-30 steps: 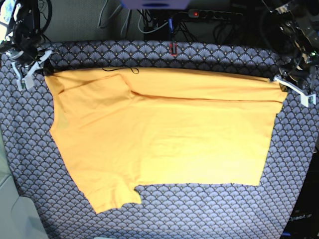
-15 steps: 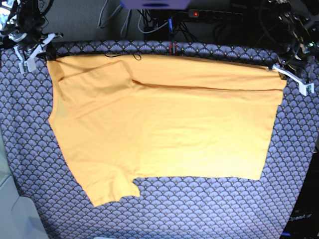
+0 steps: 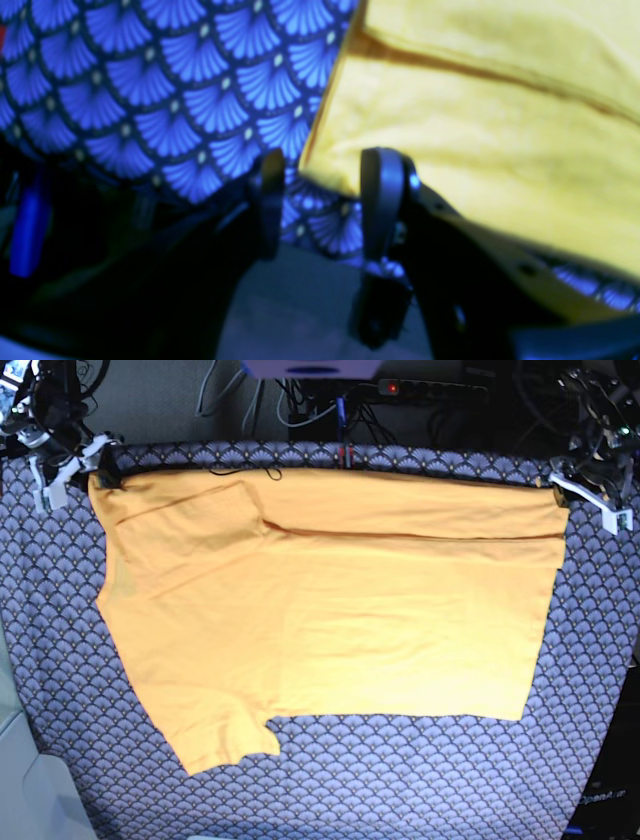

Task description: Fold the T-shirt properly

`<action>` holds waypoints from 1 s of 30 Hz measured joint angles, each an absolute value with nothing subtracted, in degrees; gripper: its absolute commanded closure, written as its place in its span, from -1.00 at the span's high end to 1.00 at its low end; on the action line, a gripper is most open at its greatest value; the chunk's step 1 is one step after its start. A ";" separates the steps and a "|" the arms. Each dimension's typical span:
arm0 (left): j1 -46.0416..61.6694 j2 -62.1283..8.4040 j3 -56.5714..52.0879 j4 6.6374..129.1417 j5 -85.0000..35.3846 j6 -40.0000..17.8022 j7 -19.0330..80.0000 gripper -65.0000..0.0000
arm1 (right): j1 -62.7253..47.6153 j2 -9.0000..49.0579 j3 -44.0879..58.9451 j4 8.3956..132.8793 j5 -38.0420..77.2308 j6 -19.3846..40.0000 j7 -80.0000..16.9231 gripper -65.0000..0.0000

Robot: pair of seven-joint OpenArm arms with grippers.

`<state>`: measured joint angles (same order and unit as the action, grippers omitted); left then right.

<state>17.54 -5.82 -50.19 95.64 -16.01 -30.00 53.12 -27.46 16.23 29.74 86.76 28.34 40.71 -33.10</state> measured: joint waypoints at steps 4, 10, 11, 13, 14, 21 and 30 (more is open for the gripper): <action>17.08 -5.39 -53.15 94.98 -16.14 -32.42 53.28 -0.24 | -27.70 15.88 32.77 86.70 27.83 40.71 -33.87 0.06; 17.12 -5.78 -56.82 94.98 -16.05 -32.62 53.19 -0.24 | -27.79 15.35 43.44 85.73 25.67 40.25 -36.32 0.06; 17.04 -5.93 -57.23 94.98 -16.05 -32.62 53.43 -0.24 | -27.44 16.14 44.51 85.71 25.56 40.16 -36.69 0.06; 15.73 -7.31 -57.32 94.98 -15.99 -32.62 54.00 -0.24 | -25.08 18.94 44.95 85.49 24.80 39.97 -37.10 0.06; 14.68 -8.19 -57.56 94.98 -15.92 -32.60 53.76 -0.24 | -23.57 20.43 44.86 85.52 25.58 39.97 -36.51 0.07; 7.11 -11.46 -57.98 94.74 -15.11 -32.69 54.04 -0.24 | -6.37 28.62 38.30 83.11 25.41 40.07 -47.20 0.07; -8.51 -11.27 -50.33 88.79 -0.67 -32.77 57.19 -0.24 | 24.12 31.27 12.51 56.16 25.58 39.97 -43.66 0.07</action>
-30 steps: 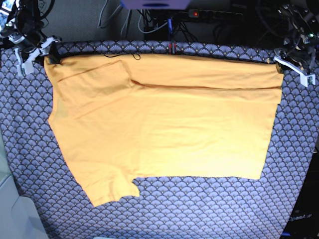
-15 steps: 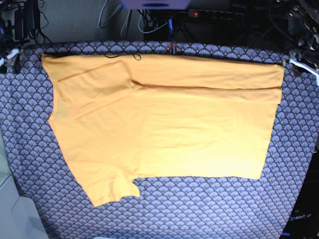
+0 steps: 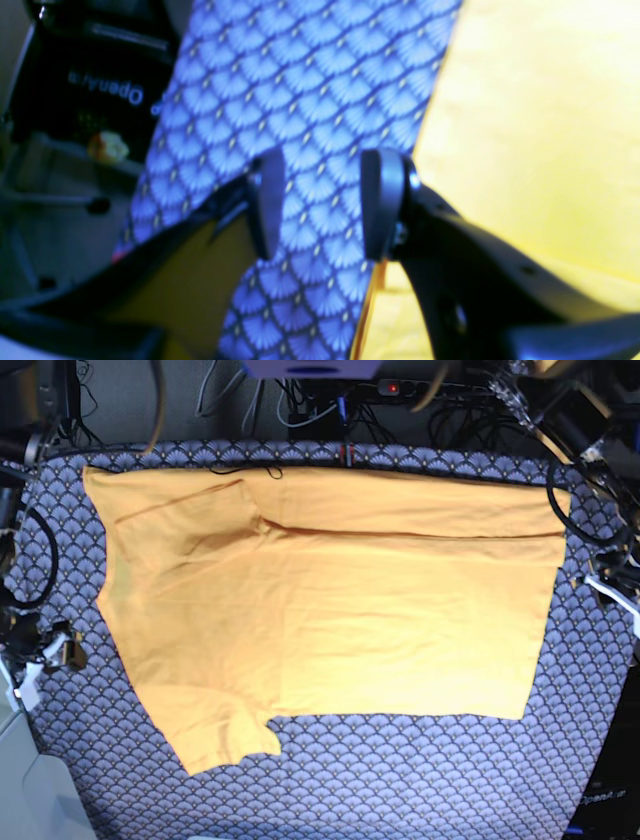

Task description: Fold the T-shirt properly

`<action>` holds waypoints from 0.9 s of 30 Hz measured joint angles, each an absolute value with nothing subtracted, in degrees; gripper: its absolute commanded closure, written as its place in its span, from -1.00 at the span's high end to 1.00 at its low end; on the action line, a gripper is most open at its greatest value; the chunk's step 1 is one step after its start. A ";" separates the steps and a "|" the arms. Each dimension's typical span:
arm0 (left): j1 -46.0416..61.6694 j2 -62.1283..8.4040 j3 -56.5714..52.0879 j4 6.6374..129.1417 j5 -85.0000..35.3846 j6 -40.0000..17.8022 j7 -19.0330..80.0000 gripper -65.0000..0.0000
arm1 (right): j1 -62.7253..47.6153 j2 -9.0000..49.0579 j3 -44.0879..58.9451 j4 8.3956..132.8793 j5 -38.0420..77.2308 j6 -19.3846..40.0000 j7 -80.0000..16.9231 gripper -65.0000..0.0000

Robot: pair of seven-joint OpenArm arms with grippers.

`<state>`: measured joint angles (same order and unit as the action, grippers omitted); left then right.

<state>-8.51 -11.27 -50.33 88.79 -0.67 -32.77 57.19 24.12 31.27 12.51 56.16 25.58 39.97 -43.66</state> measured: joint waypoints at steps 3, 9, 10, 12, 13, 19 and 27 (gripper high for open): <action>-11.25 -11.42 -48.36 86.21 2.37 -32.05 57.49 -0.24 | 30.13 31.05 5.06 46.17 25.61 39.79 -37.58 0.07; -13.21 -10.81 -47.40 85.23 1.23 -32.60 57.63 -0.23 | 36.88 27.81 -4.19 28.21 25.52 39.79 -25.45 0.07; -13.17 -10.76 -47.53 85.23 1.96 -32.58 57.71 -0.18 | 37.71 27.38 -5.45 25.21 25.32 39.79 -23.24 0.07; -13.39 -10.81 -47.77 85.21 2.15 -32.32 58.33 0.02 | 39.81 26.63 -8.10 20.58 25.12 39.79 -20.45 0.07; -13.58 -10.87 -47.75 85.23 2.11 -32.36 58.08 0.14 | 40.99 26.26 -9.41 18.98 24.95 39.77 -18.94 0.07; -13.04 -11.29 -47.68 85.49 1.48 -32.80 57.54 0.48 | 42.78 24.88 -11.79 17.23 25.71 39.66 -12.91 0.07; -12.47 -10.96 -47.48 85.49 1.43 -32.88 57.49 0.48 | 42.37 24.29 -12.34 16.99 25.52 39.64 -11.29 0.11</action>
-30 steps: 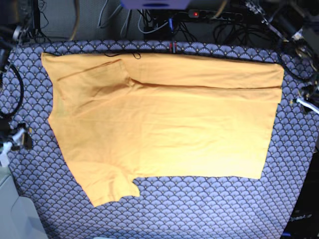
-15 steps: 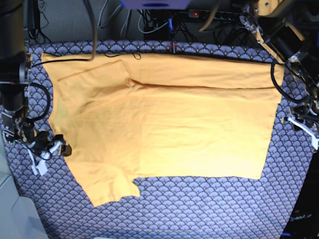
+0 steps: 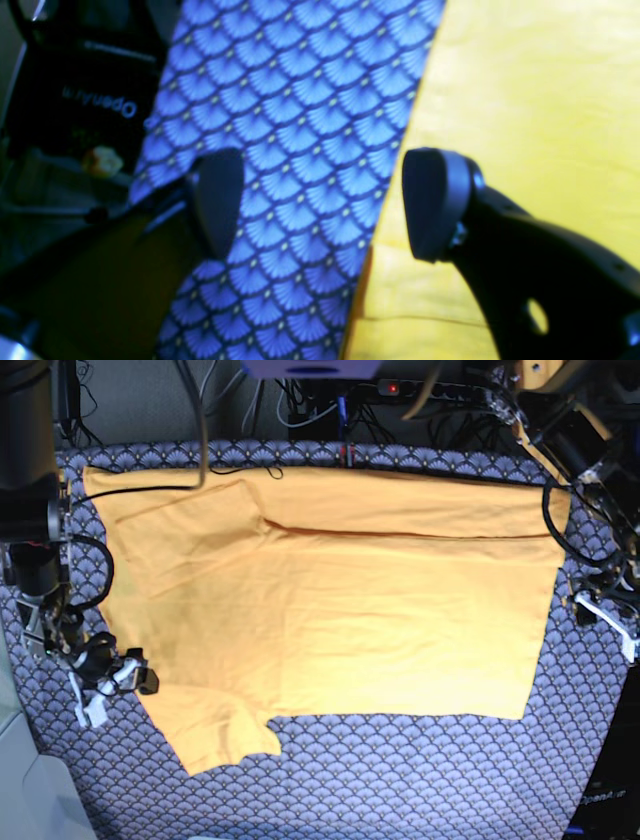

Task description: Fold the T-shirt properly

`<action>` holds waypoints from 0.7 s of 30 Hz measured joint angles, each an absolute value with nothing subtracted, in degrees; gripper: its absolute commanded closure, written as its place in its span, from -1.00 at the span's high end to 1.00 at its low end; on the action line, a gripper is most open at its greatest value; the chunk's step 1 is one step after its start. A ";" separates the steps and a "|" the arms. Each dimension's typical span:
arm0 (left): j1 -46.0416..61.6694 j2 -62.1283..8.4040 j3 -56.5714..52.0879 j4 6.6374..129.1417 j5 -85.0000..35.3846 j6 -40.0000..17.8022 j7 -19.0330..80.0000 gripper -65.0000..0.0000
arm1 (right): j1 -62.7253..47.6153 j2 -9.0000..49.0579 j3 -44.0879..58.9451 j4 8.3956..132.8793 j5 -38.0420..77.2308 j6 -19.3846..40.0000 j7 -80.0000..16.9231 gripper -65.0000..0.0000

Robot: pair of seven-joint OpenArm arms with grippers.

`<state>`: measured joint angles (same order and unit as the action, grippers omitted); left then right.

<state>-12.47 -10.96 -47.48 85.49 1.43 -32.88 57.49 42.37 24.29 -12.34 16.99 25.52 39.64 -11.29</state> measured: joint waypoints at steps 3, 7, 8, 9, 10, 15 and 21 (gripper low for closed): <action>-12.34 -10.96 -47.57 85.49 1.34 -32.82 57.93 0.48 | 42.19 24.27 -12.34 16.97 25.47 39.64 -11.35 0.16; -12.34 -10.98 -47.62 85.49 1.48 -32.80 57.63 0.48 | 42.24 24.29 -12.36 16.97 25.50 39.64 -11.31 0.16; -12.34 -10.94 -47.70 85.49 1.45 -32.82 57.65 0.48 | 42.19 24.27 -12.36 16.97 25.50 39.64 -11.31 0.16; -12.32 -10.94 -47.77 85.49 1.45 -32.82 57.65 0.48 | 42.17 24.27 -12.36 16.97 25.47 39.64 -11.33 0.16; -12.25 -10.96 -47.81 85.49 1.45 -32.82 57.65 0.48 | 42.13 24.27 -12.36 16.97 25.47 39.64 -11.33 0.16; -12.23 -10.96 -47.90 85.49 1.48 -32.80 57.67 0.48 | 40.97 24.25 -12.36 16.97 25.50 39.64 -11.29 0.16; -9.50 -10.79 -48.01 86.59 1.67 -32.75 57.84 0.48 | 39.07 24.23 -12.45 16.97 25.82 39.64 -7.86 0.16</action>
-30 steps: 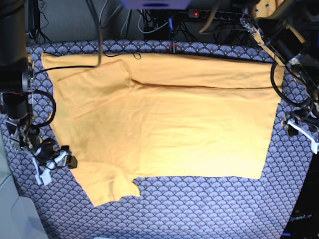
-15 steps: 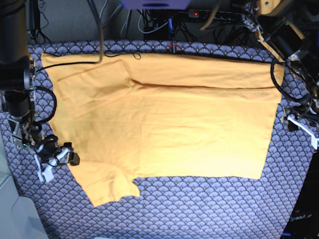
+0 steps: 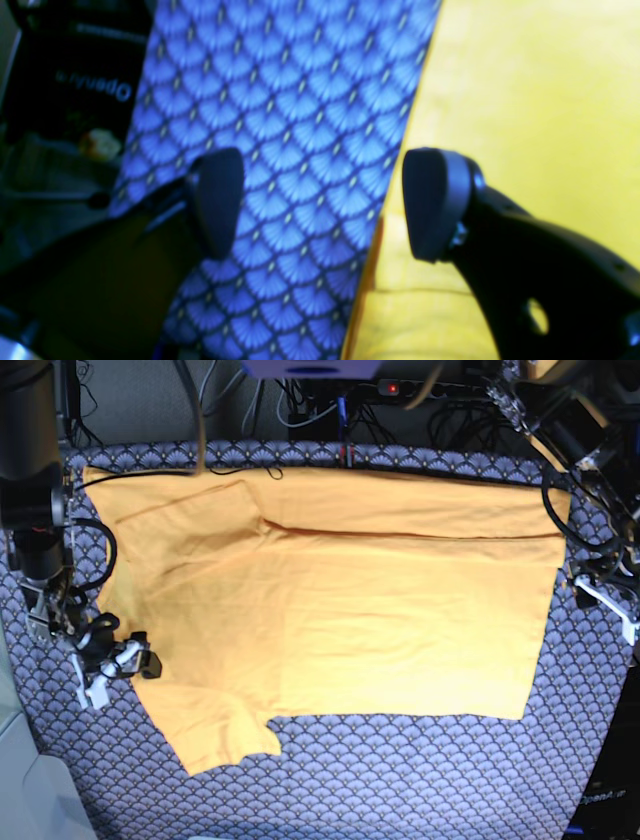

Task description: Fold the T-shirt properly

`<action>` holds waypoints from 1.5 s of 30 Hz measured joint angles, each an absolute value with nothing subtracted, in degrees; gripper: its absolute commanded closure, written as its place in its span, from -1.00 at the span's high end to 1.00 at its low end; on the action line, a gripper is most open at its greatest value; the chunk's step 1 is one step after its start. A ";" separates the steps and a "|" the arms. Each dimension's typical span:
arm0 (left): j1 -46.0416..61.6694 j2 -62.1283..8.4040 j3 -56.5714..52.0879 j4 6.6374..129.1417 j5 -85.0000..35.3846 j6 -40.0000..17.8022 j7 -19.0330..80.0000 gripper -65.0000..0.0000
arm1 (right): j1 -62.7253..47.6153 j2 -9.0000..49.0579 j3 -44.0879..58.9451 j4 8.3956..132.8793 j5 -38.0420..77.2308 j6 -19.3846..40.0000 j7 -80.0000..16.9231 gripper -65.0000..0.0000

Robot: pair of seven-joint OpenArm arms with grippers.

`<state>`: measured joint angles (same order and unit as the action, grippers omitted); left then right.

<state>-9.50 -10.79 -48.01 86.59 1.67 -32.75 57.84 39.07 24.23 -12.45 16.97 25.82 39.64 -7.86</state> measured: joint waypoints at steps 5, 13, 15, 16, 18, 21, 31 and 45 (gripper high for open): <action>-9.06 -10.76 -47.90 88.01 1.39 -32.84 57.04 0.48 | 39.03 24.23 -12.45 16.97 25.78 39.62 -7.99 0.15; -9.06 -10.92 -47.86 88.20 1.43 -32.82 57.04 0.48 | 39.05 22.35 -15.75 17.15 25.96 39.62 -6.76 -0.52; -9.04 -10.94 -47.90 88.18 1.45 -32.82 57.04 0.48 | 39.07 22.33 -15.84 17.15 25.93 39.62 -7.42 -0.82; -9.04 -10.94 -47.90 88.20 1.45 -32.82 57.04 0.48 | 39.07 22.37 -15.84 17.12 25.91 39.62 -7.42 -0.91; -8.54 -10.94 -47.88 88.23 1.37 -32.84 57.01 0.48 | 39.07 22.44 -15.81 17.15 25.91 39.62 -7.44 -0.96; -8.08 -10.83 -47.88 88.25 1.30 -32.82 57.25 0.48 | 39.94 23.14 -15.81 17.12 25.67 39.81 -9.13 -0.92; -8.21 -9.52 -47.48 88.25 1.23 -32.86 57.19 0.48 | 41.89 27.27 -15.55 17.12 25.76 39.64 -8.71 -0.46; -8.25 -9.06 -47.88 88.25 1.28 -32.84 57.19 0.48 | 42.15 25.87 -15.51 13.61 25.76 39.64 -5.30 0.13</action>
